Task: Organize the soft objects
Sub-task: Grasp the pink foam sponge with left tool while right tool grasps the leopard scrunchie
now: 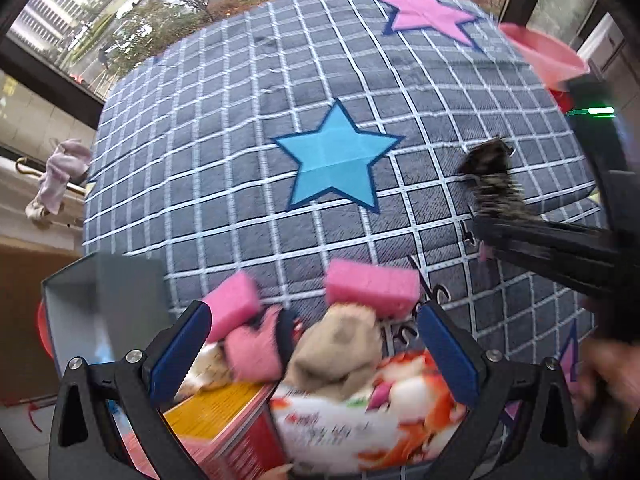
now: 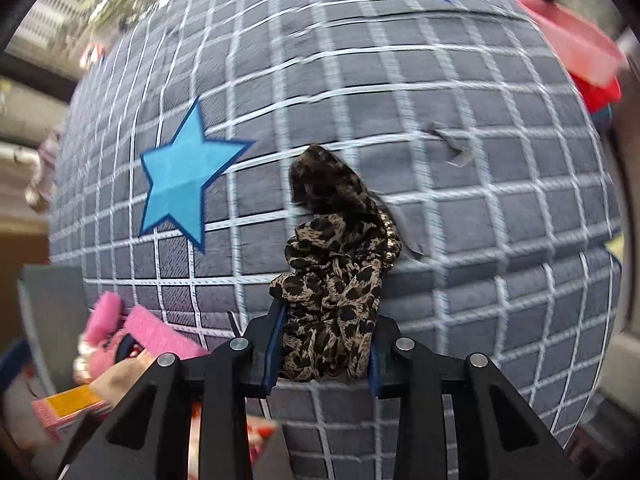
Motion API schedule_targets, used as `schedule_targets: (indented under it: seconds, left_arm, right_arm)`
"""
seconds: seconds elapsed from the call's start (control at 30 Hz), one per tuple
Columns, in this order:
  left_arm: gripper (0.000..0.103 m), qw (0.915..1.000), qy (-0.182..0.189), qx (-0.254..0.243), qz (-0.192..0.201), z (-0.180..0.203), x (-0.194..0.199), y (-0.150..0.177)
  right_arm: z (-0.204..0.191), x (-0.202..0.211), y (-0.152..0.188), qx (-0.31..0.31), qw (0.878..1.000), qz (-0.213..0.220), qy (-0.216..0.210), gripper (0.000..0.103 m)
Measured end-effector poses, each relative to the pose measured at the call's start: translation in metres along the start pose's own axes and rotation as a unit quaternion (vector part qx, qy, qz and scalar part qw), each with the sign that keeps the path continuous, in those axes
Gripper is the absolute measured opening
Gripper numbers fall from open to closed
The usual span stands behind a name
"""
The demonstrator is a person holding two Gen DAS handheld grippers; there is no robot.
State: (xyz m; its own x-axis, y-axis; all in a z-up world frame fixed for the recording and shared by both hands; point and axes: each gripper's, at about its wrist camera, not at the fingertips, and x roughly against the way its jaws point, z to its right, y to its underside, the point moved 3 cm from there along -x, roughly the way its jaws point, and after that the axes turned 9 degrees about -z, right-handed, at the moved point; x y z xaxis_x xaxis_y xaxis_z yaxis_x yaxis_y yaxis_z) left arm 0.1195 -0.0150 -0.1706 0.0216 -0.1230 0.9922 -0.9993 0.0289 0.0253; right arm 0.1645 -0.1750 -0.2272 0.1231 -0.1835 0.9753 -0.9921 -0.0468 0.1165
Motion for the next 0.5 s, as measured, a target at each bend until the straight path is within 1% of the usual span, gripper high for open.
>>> schedule_targets:
  seconds: [0.03,0.13,0.2,0.27,0.33,0.37,0.4,0.43,0.47,0.5]
  left_arm:
    - [0.103,1.0,-0.004,-0.005,-0.007,0.006,-0.008,-0.003]
    - [0.103,0.999,-0.021,-0.023,-0.031,0.022,-0.032,-0.011]
    - [0.1,0.9979,-0.022,-0.029,-0.052,0.028,-0.046,-0.014]
    - [0.093,0.9962,-0.026,-0.034,-0.076,0.033,-0.06,-0.018]
    - [0.091,0.9944,-0.038,-0.037,-0.092,0.036,-0.07,-0.023]
    - [0.088,0.9936,-0.043,-0.036,-0.098,0.036,-0.073,-0.025]
    - [0.084,0.9931,-0.041,-0.036,-0.104,0.037,-0.075,-0.027]
    - [0.072,0.9926,-0.039,-0.036,-0.109,0.037,-0.078,-0.028]
    - [0.072,0.9919,-0.034,-0.037,-0.117,0.038,-0.079,-0.03]
    - [0.072,0.9922,-0.031,-0.036,-0.115,0.037,-0.079,-0.032]
  right_arm:
    - [0.012,0.006,0.005,-0.012,1.0,0.001,-0.013,0.035]
    - [0.035,0.016,0.017,-0.031,0.999,0.002,-0.033,0.035]
    - [0.047,0.021,0.025,-0.041,0.998,0.0,-0.045,0.035]
    - [0.051,0.027,0.031,-0.049,0.997,0.0,-0.055,0.035]
    - [0.06,0.032,0.04,-0.055,0.996,0.001,-0.065,0.035]
    - [0.053,0.033,0.035,-0.057,0.996,0.001,-0.069,0.035]
    - [0.057,0.035,0.038,-0.058,0.996,0.002,-0.073,0.035]
    - [0.058,0.036,0.04,-0.059,0.995,0.003,-0.077,0.035]
    - [0.06,0.038,0.042,-0.06,0.995,0.006,-0.081,0.035]
    - [0.062,0.041,0.044,-0.061,0.994,0.008,-0.085,0.035]
